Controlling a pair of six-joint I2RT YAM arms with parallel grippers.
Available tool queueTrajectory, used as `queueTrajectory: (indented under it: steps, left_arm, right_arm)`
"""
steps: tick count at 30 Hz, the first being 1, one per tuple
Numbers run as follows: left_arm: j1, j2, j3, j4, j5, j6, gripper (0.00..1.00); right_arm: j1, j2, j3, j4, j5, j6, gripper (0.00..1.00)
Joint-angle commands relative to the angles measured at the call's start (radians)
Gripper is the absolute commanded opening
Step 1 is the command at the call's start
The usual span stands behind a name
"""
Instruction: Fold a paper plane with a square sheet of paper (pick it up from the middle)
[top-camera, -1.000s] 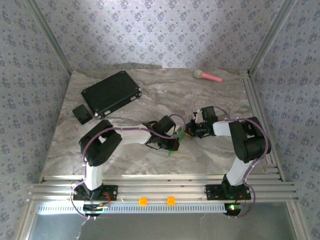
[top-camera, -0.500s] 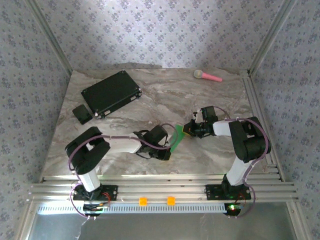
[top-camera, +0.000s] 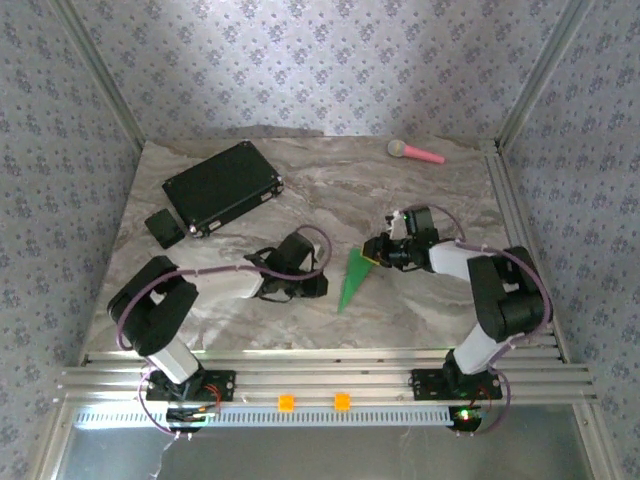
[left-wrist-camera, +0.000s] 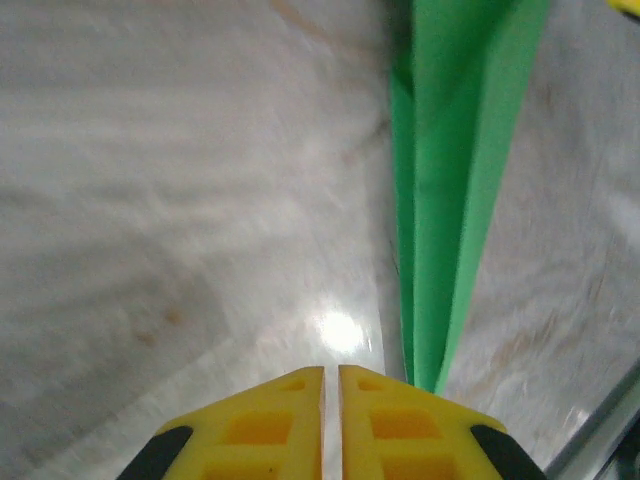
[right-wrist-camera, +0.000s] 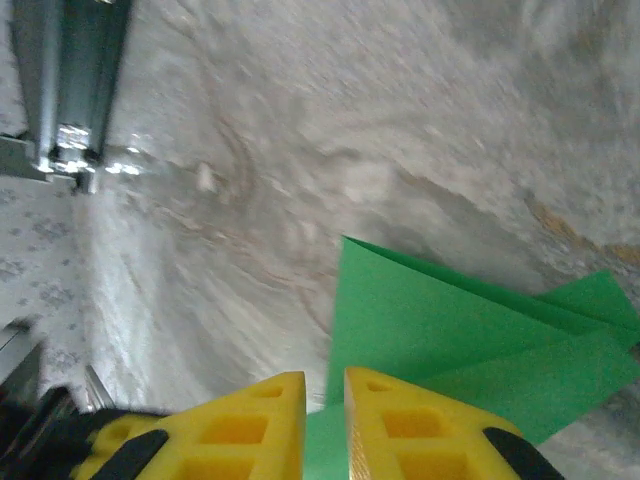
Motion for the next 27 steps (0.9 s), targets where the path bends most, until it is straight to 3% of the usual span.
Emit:
queueTrajectory:
  steps: [1,6,15,27]
  left_arm:
    - [0.043,0.078,0.094,0.061,0.086,-0.053,0.12]
    - [0.064,0.167,0.165,0.080,0.144,-0.049,0.17]
    - [0.066,0.295,0.278,0.084,0.246,-0.035,0.26]
    - [0.068,0.353,0.319,0.058,0.245,-0.022,0.25]
  right_arm:
    - [-0.025,-0.087,-0.029,-0.059,0.060,-0.007,0.21]
    - [-0.057,-0.160,-0.101,-0.090,0.072,0.023,0.24]
    - [-0.034,-0.142,-0.154,-0.090,0.052,0.038,0.24]
    - [-0.002,-0.058,-0.136,-0.061,0.039,0.049,0.23]
